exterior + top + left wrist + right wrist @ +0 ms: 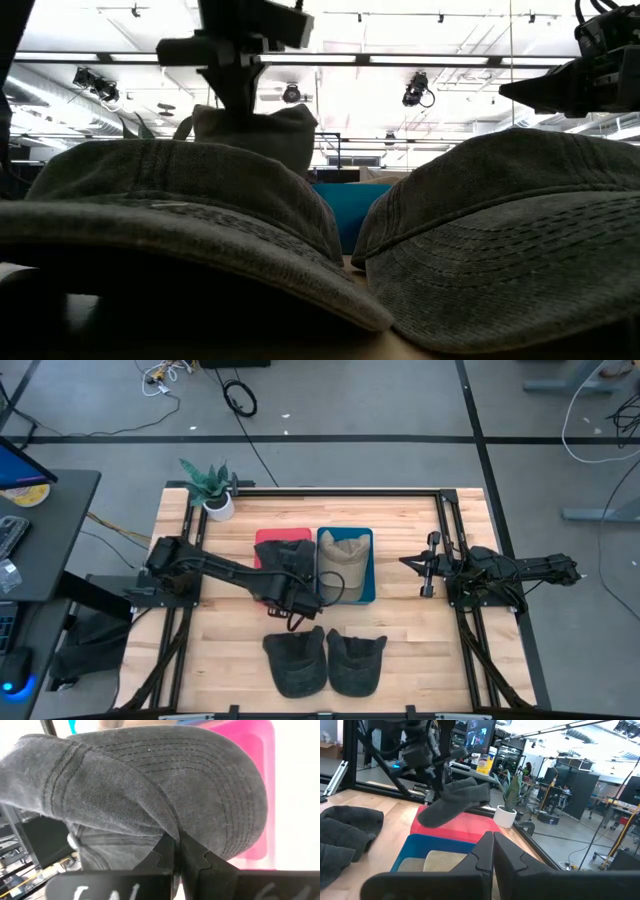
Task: Pick & Place hat
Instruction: Put the left black cap into the red bin
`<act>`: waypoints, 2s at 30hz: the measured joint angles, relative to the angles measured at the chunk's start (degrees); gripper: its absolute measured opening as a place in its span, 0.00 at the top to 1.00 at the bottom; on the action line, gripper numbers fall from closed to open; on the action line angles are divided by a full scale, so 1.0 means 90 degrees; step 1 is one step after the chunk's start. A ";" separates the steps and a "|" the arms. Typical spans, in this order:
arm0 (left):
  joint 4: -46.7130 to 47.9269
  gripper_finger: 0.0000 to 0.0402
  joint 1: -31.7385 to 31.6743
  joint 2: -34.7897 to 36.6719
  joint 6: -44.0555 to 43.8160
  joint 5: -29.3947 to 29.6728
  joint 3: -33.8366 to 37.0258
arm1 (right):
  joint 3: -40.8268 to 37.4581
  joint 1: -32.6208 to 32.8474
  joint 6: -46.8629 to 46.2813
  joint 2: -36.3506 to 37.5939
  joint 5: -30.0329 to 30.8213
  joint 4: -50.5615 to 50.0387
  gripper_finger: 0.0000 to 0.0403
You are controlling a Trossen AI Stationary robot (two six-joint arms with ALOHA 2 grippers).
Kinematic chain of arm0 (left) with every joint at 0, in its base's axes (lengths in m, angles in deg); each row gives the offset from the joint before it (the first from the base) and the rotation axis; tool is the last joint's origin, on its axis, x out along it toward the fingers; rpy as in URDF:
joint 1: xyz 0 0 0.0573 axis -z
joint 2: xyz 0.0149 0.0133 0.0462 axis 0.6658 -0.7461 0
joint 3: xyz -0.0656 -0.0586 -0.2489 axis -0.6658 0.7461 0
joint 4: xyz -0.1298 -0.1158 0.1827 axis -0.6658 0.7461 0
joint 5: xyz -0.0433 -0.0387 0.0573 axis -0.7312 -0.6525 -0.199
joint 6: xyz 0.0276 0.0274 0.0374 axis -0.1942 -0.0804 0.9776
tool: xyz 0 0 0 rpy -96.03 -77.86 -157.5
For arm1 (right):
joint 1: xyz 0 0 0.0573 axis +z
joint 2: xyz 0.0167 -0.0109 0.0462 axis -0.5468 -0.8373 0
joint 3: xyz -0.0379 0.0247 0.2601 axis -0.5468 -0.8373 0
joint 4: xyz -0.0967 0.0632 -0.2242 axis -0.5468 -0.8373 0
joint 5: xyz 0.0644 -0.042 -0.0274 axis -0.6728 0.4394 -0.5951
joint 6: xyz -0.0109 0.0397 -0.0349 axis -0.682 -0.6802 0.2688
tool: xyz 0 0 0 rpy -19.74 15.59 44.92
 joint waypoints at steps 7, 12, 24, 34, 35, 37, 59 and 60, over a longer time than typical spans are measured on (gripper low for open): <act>0.0066 0.98 -0.0026 -0.0245 -0.0052 -0.0169 0.0000 | 0.0000 0.0000 0.0000 0.0000 0.0000 0.0000 0.97; 0.0074 0.98 -0.0026 -0.0245 -0.0245 -0.0387 0.0000 | 0.0000 -0.0001 0.0000 0.0000 0.0000 0.0000 0.97; 0.0261 0.97 -0.0068 -0.0245 -0.0277 -0.0891 0.0000 | 0.0000 -0.0001 0.0000 0.0000 0.0000 0.0000 0.97; 0.0134 0.92 -0.0249 -0.0245 -0.0099 -0.1547 0.0000 | 0.0000 -0.0001 0.0000 0.0000 0.0000 0.0000 0.97; 0.0135 0.91 -0.0259 -0.0245 -0.0097 -0.1554 0.0000 | 0.0000 -0.0001 0.0000 0.0000 0.0000 0.0000 0.97; 0.0137 0.89 -0.0268 -0.0244 -0.0095 -0.1570 0.0000 | 0.0000 -0.0001 0.0000 0.0000 -0.0001 0.0000 0.97; 0.0635 0.64 0.0092 0.0051 -0.0827 -0.1821 0.0000 | 0.0000 0.0001 0.0000 0.0000 -0.0001 0.0000 0.97; 0.0632 0.64 0.0151 0.0098 -0.0856 -0.1705 0.0000 | 0.0000 0.0001 0.0000 -0.0002 -0.0001 0.0000 0.97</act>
